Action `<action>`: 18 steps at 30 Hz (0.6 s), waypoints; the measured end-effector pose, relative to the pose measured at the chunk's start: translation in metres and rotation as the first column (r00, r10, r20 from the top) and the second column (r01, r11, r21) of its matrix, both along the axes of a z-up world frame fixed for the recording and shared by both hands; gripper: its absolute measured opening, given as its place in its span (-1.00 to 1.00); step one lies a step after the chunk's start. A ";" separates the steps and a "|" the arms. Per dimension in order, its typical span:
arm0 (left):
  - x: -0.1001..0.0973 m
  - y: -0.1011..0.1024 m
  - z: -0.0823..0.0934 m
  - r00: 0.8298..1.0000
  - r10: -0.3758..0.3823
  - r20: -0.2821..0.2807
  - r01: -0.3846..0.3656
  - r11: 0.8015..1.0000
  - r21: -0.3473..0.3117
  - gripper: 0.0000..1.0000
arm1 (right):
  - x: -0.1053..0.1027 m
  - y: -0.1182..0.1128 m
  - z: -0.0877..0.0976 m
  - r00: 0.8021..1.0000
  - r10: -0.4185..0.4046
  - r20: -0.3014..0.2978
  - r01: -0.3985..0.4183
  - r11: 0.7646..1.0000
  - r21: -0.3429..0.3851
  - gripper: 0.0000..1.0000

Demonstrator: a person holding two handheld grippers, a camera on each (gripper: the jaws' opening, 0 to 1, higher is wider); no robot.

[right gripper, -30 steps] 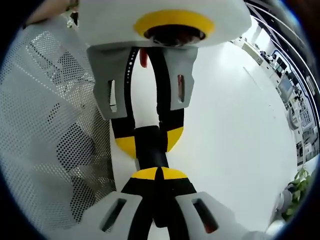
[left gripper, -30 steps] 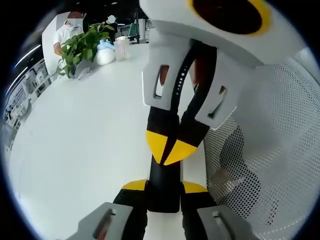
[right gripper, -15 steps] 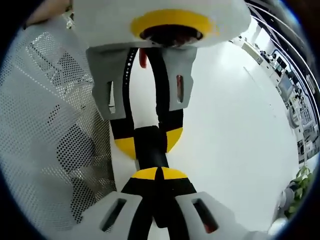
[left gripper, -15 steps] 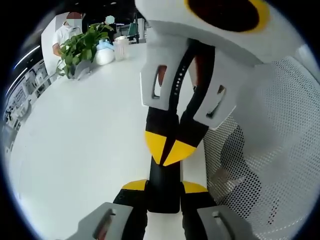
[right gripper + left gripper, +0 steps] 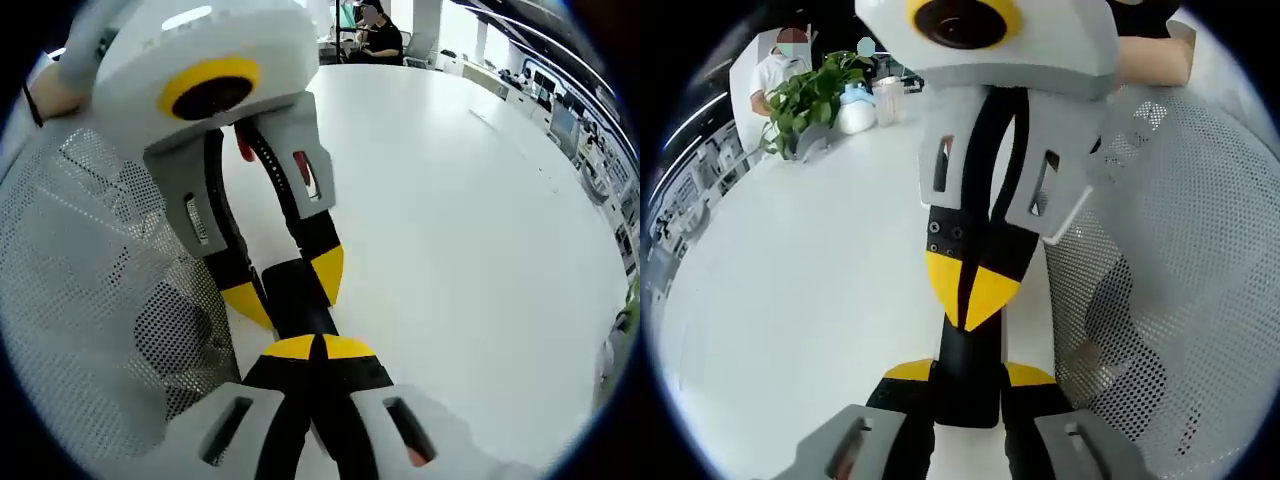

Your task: Press the specified remote control buttons in sequence, fully releasing each button before pressing the next.

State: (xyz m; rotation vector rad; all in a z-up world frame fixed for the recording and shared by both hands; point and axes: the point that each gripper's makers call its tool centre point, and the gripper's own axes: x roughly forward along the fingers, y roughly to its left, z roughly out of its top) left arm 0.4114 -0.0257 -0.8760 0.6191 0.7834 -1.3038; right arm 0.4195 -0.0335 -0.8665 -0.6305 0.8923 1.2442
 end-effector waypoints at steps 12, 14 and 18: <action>0.001 0.000 -0.001 1.000 0.015 0.008 -0.015 1.000 -0.001 -0.51 | 0.005 -0.012 0.001 1.000 0.014 0.018 -0.013 1.000 -0.017 -0.76; 0.001 0.000 -0.001 1.000 0.018 0.008 -0.018 1.000 -0.002 -0.51 | 0.002 -0.015 0.001 0.999 0.028 0.017 -0.028 0.999 -0.022 -0.72; 0.001 0.000 -0.001 1.000 0.021 0.010 -0.021 1.000 -0.002 -0.51 | 0.000 -0.020 0.001 0.999 0.047 0.016 -0.046 0.998 -0.031 -0.64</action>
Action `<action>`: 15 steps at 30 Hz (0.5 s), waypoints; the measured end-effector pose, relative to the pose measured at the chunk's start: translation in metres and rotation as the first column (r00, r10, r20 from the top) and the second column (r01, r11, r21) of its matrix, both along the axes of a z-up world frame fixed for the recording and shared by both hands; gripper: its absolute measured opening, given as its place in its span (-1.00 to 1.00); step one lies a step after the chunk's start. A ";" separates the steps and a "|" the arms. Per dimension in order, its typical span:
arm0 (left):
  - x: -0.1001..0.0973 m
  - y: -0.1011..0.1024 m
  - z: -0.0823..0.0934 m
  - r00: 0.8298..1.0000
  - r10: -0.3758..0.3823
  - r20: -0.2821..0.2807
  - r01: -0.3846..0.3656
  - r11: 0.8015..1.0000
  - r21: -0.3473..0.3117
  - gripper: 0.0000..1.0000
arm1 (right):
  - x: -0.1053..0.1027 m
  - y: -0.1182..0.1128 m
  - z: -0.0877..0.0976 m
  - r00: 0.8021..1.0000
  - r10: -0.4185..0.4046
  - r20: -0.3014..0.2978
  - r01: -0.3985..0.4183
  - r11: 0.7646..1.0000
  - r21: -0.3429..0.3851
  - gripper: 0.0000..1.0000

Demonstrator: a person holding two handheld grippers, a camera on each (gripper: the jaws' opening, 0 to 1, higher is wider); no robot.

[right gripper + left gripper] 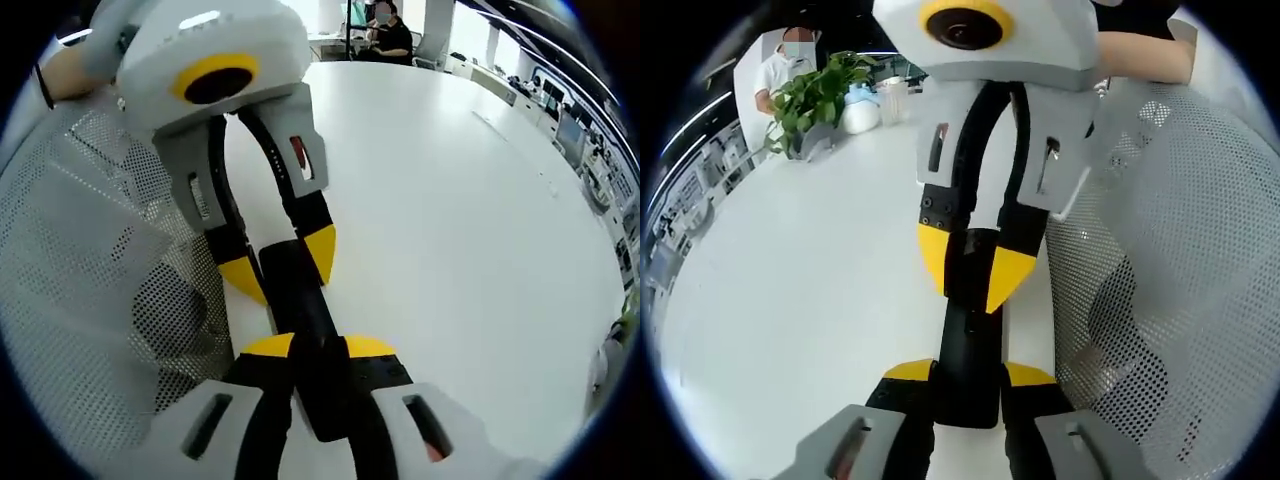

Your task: Press the specified remote control buttons in sequence, fully releasing each button before pressing the next.

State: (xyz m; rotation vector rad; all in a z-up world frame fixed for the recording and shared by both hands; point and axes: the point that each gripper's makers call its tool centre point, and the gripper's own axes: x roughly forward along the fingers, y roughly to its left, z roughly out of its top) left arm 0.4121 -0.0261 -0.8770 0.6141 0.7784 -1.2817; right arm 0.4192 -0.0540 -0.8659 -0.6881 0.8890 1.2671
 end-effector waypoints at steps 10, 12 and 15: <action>-0.001 0.000 0.000 1.000 0.003 0.002 -0.003 1.000 0.001 -0.51 | 0.000 -0.007 -0.001 1.000 0.010 0.004 -0.010 1.000 -0.014 -0.50; -0.001 0.000 0.000 1.000 0.003 0.002 -0.003 1.000 0.001 -0.51 | 0.001 -0.008 -0.001 1.000 0.014 0.004 -0.014 1.000 -0.018 -0.50; -0.001 0.000 0.000 1.000 0.002 0.001 -0.002 1.000 0.002 -0.51 | 0.000 -0.010 -0.002 1.000 0.015 -0.003 -0.015 1.000 -0.020 -0.52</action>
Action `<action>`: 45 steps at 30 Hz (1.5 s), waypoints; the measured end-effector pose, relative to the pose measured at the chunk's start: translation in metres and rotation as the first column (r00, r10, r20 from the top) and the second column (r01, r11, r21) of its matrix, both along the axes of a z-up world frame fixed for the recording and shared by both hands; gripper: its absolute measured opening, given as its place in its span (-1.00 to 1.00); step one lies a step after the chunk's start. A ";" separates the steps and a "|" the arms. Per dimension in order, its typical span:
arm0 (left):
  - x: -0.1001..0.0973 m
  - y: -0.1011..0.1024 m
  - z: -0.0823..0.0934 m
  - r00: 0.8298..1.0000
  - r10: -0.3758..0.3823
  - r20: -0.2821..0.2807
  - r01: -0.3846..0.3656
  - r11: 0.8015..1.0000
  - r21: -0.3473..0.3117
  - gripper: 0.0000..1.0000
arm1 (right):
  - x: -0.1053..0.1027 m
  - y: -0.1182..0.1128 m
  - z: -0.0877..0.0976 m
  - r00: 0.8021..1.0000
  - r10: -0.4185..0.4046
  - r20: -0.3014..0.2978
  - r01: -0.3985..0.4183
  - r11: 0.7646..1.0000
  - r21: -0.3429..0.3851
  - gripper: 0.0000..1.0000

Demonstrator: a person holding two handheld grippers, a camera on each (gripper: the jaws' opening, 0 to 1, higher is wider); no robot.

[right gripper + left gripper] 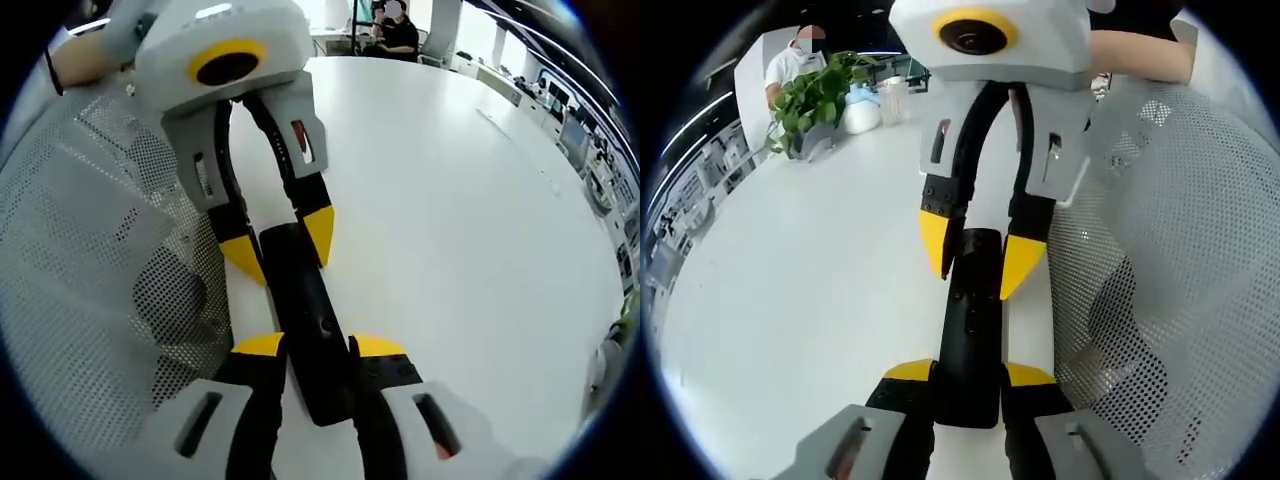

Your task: Press the specified remote control buttons in sequence, fully releasing each button before pressing the next.

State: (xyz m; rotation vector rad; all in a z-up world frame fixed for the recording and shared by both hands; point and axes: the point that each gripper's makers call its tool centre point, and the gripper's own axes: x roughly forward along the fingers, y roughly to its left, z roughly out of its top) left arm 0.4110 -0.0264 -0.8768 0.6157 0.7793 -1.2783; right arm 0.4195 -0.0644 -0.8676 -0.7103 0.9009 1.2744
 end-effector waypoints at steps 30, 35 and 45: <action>0.000 0.000 0.000 1.000 -0.006 -0.003 0.006 1.000 0.005 -0.51 | 0.002 -0.036 -0.011 0.999 0.032 0.014 -0.030 0.991 -0.129 -0.47; 0.000 -0.001 0.000 1.000 -0.005 -0.003 0.005 1.000 0.030 -0.51 | 0.002 -0.035 -0.013 0.999 0.037 0.016 -0.034 0.987 -0.156 -0.47; 0.001 -0.001 0.000 1.000 0.000 -0.004 0.001 0.999 0.033 -0.50 | 0.003 -0.034 -0.013 0.999 0.039 0.007 -0.037 0.987 -0.158 -0.48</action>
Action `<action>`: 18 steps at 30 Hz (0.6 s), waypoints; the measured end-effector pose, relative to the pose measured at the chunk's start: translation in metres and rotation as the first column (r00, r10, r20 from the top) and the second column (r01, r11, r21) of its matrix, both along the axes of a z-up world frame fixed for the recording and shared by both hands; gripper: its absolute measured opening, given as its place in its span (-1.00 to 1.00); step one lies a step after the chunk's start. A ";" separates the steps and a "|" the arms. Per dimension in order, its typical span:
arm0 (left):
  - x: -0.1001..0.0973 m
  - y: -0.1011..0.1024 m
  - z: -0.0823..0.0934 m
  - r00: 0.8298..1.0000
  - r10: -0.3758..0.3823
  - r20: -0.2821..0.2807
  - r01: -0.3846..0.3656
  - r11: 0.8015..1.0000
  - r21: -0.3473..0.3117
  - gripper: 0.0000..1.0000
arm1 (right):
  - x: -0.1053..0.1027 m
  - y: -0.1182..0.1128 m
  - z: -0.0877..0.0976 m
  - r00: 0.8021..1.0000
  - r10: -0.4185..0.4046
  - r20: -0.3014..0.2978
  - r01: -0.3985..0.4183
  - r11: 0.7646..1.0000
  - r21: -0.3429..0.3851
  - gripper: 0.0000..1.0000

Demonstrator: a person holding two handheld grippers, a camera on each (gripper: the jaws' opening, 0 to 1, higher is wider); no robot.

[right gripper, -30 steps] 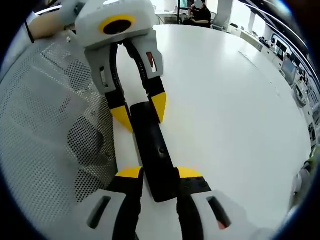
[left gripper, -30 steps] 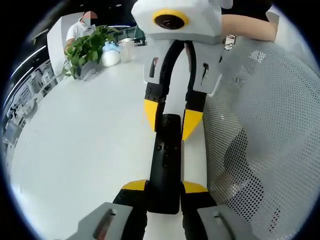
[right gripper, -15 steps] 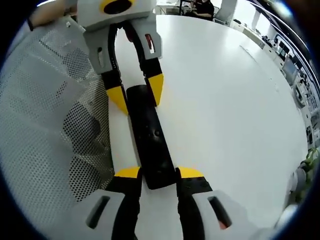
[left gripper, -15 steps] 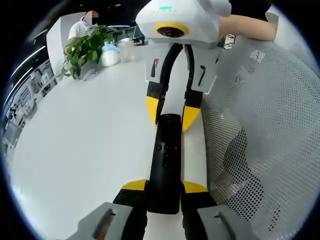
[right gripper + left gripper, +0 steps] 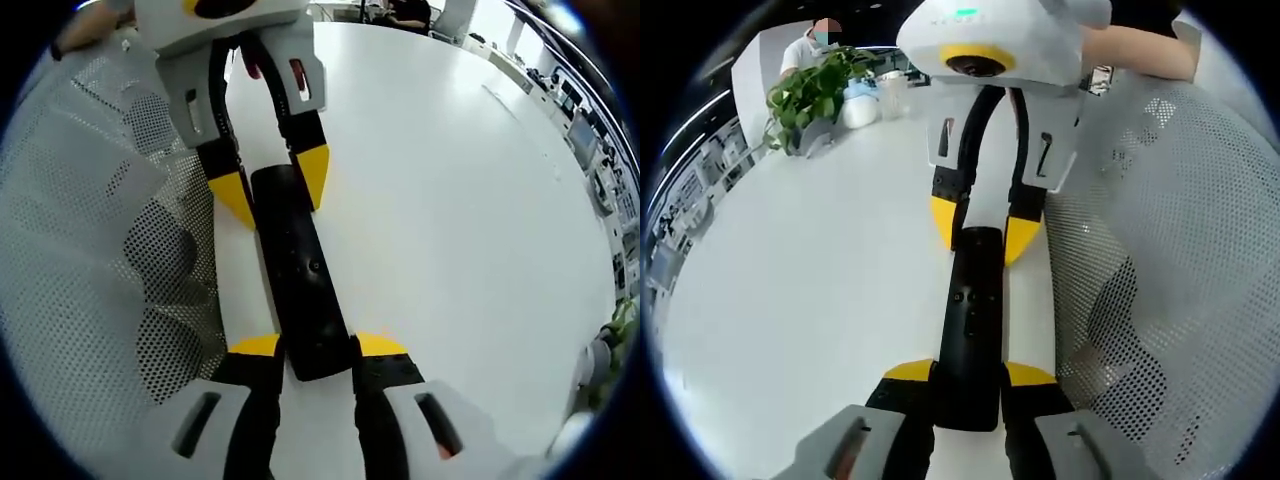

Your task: Press the specified remote control buttons in sequence, fully releasing each button before pressing the next.

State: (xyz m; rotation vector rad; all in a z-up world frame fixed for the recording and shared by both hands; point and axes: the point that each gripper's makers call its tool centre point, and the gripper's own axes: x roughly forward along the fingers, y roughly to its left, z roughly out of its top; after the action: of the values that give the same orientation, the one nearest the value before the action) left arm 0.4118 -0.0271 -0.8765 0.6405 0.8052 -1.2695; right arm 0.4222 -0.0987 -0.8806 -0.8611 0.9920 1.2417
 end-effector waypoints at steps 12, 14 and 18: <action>0.001 -0.002 0.000 1.000 0.002 -0.002 -0.002 0.999 0.040 -0.50 | 0.001 0.000 -0.001 1.000 -0.009 -0.005 0.009 1.000 -0.026 -0.47; 0.001 -0.002 0.000 1.000 0.004 -0.006 -0.004 0.999 0.048 -0.50 | 0.002 0.000 -0.001 1.000 -0.013 -0.010 0.013 1.000 -0.025 -0.46; 0.001 -0.002 0.000 1.000 0.004 -0.007 -0.003 0.998 0.056 -0.50 | 0.002 -0.001 0.000 0.999 0.009 -0.031 -0.009 1.000 0.005 -0.46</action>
State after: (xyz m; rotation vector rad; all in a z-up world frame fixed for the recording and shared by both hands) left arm 0.4131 -0.0290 -0.8770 0.6795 0.8495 -1.2500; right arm 0.4241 -0.0996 -0.8809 -0.8453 1.0102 1.2679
